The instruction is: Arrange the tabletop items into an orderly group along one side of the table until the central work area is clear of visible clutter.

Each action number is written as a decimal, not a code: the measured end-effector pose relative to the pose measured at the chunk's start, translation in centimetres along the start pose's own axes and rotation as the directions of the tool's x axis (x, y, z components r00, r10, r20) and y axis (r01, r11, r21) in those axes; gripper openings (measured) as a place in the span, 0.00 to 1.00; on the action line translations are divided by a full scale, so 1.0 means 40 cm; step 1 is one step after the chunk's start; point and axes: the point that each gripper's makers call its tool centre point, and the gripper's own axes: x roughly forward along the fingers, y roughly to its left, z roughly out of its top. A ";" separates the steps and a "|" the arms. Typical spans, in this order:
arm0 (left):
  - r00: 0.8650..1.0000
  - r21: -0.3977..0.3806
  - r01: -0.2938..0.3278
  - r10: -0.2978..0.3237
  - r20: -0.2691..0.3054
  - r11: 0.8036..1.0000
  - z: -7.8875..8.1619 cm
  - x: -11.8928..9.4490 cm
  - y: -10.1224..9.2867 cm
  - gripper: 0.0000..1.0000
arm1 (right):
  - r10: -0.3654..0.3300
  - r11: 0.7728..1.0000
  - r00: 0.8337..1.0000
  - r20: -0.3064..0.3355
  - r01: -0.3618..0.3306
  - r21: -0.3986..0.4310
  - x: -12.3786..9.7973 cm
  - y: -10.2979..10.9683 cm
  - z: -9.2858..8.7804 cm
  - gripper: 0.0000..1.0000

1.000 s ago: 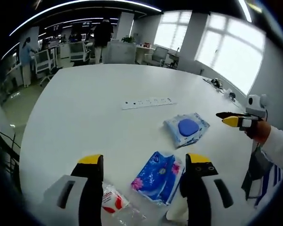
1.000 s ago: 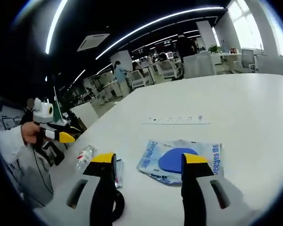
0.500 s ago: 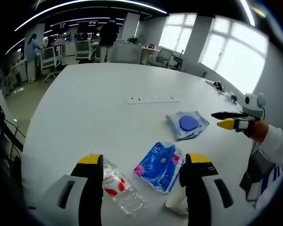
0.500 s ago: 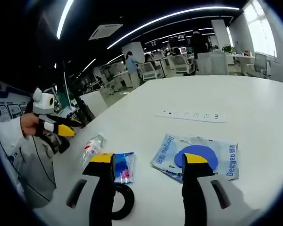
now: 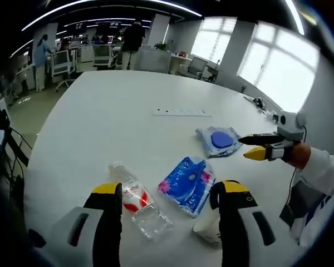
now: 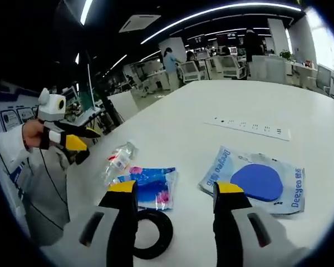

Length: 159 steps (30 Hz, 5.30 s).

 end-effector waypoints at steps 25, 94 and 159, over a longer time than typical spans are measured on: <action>1.000 -0.056 0.010 -0.010 -0.005 0.998 -0.053 -0.015 0.011 0.71 | 0.058 0.996 0.990 -0.131 -0.067 -0.063 0.136 0.029 -0.099 0.45; 0.999 -0.056 0.049 -0.050 -0.015 0.997 -0.068 0.006 -0.022 0.68 | -0.029 1.000 0.997 -0.078 0.028 -0.015 0.157 0.006 -0.088 0.00; 0.988 0.072 0.155 -0.157 0.016 0.985 0.016 0.077 -0.224 0.00 | -0.147 0.985 0.982 0.116 0.134 0.108 -0.066 0.013 0.025 0.00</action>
